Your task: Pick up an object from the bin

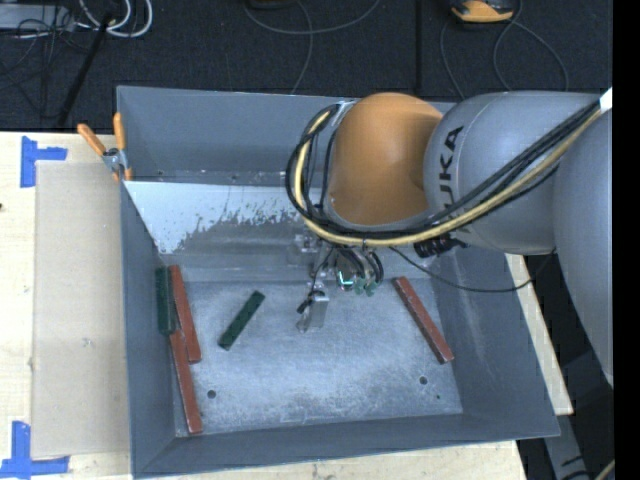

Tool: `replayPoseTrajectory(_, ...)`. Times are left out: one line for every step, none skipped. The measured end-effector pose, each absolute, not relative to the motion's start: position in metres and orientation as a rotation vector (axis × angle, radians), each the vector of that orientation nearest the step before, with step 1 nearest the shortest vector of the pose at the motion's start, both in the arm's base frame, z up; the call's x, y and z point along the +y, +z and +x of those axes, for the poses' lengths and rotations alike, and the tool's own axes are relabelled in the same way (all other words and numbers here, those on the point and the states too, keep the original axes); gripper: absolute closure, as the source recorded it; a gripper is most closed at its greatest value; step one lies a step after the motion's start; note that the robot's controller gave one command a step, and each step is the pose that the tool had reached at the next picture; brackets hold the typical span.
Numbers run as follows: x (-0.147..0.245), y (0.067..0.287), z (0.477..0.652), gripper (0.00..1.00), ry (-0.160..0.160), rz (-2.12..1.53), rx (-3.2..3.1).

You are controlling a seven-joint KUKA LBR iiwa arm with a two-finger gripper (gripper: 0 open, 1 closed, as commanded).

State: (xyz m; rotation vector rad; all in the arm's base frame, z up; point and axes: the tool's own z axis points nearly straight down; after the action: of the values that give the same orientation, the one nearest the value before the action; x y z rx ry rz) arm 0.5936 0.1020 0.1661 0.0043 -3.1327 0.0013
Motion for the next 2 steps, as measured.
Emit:
replayPoseTrajectory(0.1612, 0.0648, 0.6115, 0.00, -0.001, 0.105, -3.134)
replayPoseTrajectory(0.1591, 0.0701, 0.6133, 1.00, -0.001, 0.094, -3.140)
